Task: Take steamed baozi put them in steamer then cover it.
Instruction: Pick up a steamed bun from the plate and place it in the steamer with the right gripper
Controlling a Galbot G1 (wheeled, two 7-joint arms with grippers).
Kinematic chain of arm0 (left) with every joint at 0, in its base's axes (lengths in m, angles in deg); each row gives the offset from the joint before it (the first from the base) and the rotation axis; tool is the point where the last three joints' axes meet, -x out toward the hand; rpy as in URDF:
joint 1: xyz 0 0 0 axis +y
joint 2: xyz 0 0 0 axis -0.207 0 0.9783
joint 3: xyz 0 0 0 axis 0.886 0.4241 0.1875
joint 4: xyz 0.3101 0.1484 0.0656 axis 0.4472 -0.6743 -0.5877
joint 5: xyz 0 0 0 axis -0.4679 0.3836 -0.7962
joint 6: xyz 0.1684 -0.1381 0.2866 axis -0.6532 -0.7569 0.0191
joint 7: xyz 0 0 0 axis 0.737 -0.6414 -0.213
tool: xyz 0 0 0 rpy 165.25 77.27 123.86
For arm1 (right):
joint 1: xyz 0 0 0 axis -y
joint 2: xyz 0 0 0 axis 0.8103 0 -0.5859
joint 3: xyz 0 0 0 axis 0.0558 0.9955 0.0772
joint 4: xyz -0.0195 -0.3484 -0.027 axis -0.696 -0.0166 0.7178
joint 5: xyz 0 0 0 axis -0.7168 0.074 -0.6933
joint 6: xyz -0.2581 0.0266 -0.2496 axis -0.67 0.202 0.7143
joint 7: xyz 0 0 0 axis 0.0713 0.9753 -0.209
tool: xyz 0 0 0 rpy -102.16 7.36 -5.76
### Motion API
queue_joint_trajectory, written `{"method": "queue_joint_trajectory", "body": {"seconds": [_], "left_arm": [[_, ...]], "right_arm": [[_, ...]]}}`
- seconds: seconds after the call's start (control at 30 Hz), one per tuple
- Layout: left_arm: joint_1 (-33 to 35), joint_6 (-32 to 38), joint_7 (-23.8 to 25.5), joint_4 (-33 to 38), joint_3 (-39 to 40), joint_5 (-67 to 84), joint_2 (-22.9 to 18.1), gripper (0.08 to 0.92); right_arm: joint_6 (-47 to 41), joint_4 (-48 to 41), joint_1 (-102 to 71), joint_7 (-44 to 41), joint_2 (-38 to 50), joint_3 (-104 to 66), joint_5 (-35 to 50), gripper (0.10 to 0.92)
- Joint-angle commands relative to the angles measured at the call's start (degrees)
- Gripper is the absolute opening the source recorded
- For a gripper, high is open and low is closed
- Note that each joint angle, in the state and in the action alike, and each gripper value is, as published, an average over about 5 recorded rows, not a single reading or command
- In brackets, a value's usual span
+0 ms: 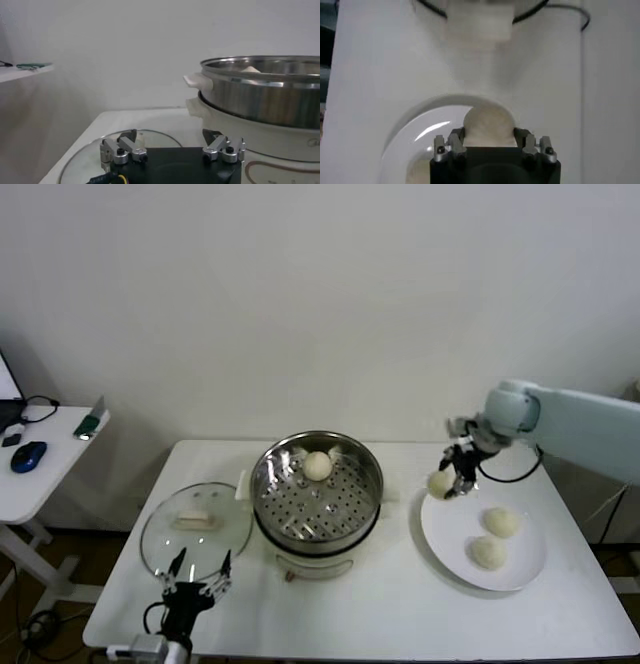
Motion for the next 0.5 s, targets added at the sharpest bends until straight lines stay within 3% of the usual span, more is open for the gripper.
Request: {"method": "queue_joint_trajectory", "body": {"seconds": [0.03, 0.23, 0.5], "left_arm": [[-0.08, -0.09, 0.06, 0.26, 0.15, -0.01, 0.07, 0.823], [-0.1, -0.19, 0.13, 0.72, 0.29, -0.1, 0.06, 0.823], [0.76, 0.08, 0.15, 1.41, -0.05, 0.07, 0.04, 0.823]], "right_arm": [[-4.06, 6.56, 16.72, 1.04, -7.47, 3.27, 14.17, 0.66], [-10.85, 8.57, 13.13, 6.58, -17.28, -4.75, 21.14, 0.661], [-13.14, 5.6, 4.9, 10.05, -28.53, -6.05, 19.72, 0.658]]}}
